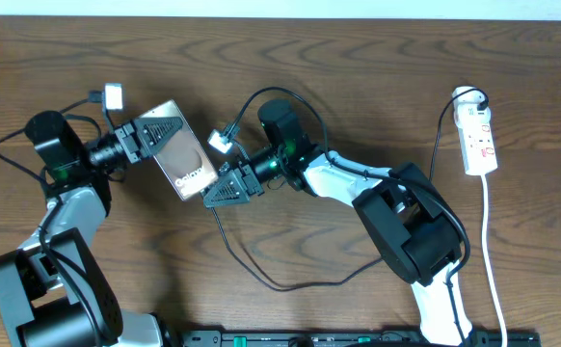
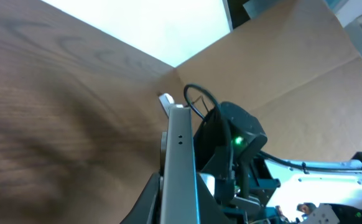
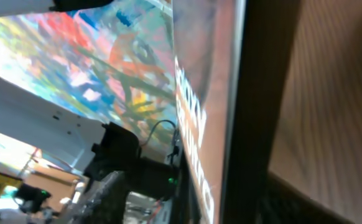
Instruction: Plug charger to phone and switch on socket
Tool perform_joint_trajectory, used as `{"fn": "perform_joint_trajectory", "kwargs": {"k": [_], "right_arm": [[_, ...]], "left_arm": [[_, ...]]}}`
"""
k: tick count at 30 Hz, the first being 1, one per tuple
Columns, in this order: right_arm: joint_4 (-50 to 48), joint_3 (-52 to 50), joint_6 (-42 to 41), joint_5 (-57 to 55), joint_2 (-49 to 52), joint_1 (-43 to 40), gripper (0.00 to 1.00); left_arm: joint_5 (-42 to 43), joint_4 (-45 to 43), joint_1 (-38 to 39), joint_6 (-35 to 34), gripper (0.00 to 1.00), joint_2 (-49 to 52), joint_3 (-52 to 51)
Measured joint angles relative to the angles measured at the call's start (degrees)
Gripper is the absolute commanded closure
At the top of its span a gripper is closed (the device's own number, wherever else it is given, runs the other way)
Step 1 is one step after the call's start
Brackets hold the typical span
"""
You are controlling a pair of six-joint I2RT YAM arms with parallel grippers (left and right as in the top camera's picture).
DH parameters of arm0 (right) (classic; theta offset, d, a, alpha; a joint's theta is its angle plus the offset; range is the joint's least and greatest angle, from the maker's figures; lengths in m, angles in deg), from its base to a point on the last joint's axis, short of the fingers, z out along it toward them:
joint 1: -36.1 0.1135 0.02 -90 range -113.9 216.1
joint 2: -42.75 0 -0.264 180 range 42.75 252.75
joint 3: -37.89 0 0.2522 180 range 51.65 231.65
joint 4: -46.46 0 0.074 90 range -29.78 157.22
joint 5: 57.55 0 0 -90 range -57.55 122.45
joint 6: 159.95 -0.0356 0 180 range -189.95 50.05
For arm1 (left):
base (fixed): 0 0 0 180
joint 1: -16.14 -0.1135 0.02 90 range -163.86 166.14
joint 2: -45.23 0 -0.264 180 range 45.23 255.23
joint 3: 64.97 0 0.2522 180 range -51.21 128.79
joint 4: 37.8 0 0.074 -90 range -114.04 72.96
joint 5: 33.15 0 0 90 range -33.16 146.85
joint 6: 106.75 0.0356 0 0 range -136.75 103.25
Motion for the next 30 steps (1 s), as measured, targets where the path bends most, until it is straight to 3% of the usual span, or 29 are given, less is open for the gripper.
{"fn": "perform_joint_trajectory", "kwargs": {"k": [2, 7, 19, 30], "right_arm": [[0.02, 0.00, 0.15, -0.07, 0.00, 0.00, 0.07], [-0.09, 0.04, 0.24, -0.15, 0.00, 0.00, 0.01], [-0.09, 0.04, 0.26, -0.13, 0.00, -0.90, 0.01], [-0.07, 0.04, -0.66, -0.15, 0.00, -4.66, 0.01]], "left_arm": [[0.20, 0.04, 0.11, 0.17, 0.93, 0.00, -0.15], [0.79, 0.02, 0.11, 0.20, 0.92, 0.00, -0.15], [0.98, 0.02, -0.44, 0.20, 0.93, 0.00, -0.15], [-1.77, 0.04, -7.21, -3.89, 0.93, 0.00, -0.15]]}}
